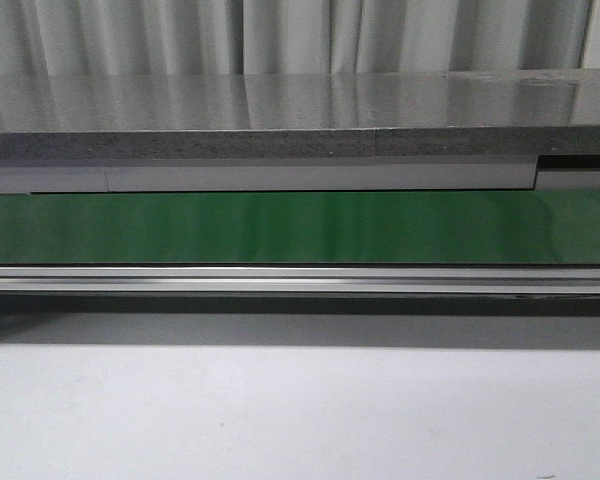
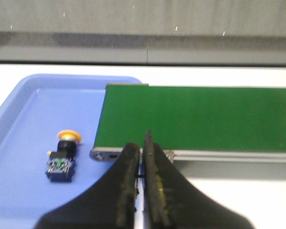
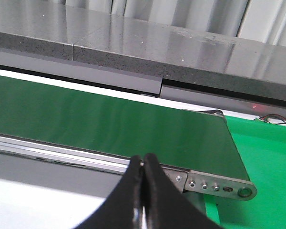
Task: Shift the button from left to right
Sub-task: 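Move the left gripper over the yellow push-button in the blue tray, then lower the left gripper and grasp the yellow push-button switch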
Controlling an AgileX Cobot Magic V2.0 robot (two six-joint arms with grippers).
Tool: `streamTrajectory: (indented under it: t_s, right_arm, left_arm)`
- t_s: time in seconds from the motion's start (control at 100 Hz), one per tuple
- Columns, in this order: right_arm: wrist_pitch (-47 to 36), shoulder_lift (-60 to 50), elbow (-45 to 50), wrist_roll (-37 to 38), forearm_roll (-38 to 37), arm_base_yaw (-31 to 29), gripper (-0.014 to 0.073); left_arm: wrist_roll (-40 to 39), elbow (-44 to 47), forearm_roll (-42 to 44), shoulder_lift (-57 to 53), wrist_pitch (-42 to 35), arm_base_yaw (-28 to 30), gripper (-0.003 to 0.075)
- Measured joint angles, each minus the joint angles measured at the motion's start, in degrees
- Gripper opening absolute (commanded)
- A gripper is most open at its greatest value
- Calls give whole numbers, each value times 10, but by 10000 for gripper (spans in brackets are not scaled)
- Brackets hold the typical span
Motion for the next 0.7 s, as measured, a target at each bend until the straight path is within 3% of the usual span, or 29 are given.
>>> streamTrajectory:
  t_s: [0.17, 0.6, 0.7]
  right_arm:
    - [0, 0, 0, 0, 0, 0, -122]
    - [0, 0, 0, 0, 0, 0, -122]
    - [0, 0, 0, 0, 0, 0, -122]
  left_arm:
    - [0, -78, 11, 97, 104, 0, 5]
    - [0, -101, 11, 185, 122, 0, 10]
    - [0, -101, 11, 191, 123, 0, 112]
